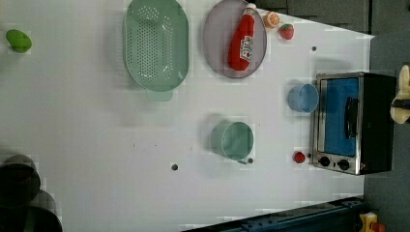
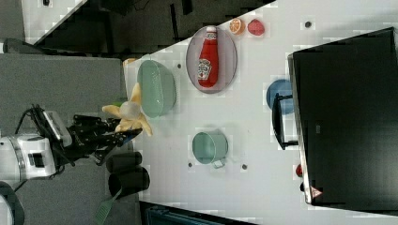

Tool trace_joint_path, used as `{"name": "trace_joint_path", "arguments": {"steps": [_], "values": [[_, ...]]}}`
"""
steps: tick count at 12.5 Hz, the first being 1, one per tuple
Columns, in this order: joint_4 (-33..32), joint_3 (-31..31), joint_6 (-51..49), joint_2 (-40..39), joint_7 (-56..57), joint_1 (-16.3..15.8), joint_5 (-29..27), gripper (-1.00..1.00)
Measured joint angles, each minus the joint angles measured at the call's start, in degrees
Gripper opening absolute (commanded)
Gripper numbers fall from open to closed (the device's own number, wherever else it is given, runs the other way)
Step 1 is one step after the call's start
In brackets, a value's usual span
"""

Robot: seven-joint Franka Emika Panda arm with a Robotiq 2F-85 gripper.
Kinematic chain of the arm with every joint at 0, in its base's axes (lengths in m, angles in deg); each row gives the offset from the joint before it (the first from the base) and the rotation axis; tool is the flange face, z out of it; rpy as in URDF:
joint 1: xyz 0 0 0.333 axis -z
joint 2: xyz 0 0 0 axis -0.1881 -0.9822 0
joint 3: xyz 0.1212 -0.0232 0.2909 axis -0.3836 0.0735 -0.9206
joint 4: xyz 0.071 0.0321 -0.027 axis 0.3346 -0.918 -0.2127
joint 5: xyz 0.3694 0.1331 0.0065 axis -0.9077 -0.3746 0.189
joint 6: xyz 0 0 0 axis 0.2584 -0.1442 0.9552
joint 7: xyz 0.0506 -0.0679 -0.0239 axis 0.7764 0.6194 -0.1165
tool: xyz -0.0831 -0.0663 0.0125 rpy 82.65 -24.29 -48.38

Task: Pick banana from table and place on oven.

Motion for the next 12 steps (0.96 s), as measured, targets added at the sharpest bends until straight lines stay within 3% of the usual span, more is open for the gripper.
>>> {"name": "trace_joint_path", "arguments": {"steps": [5,8,12], "values": [[2.9,7.3,-1.0,-7.8,1.7,-0.1,0.3,-0.47],[2.5,16.3,-0.5,-12.5,7.4,-0.5,1.1,-0.47],[1.2,25.6,5.5,-18.4,22.9,1.6,0.8,-0.47]]}}
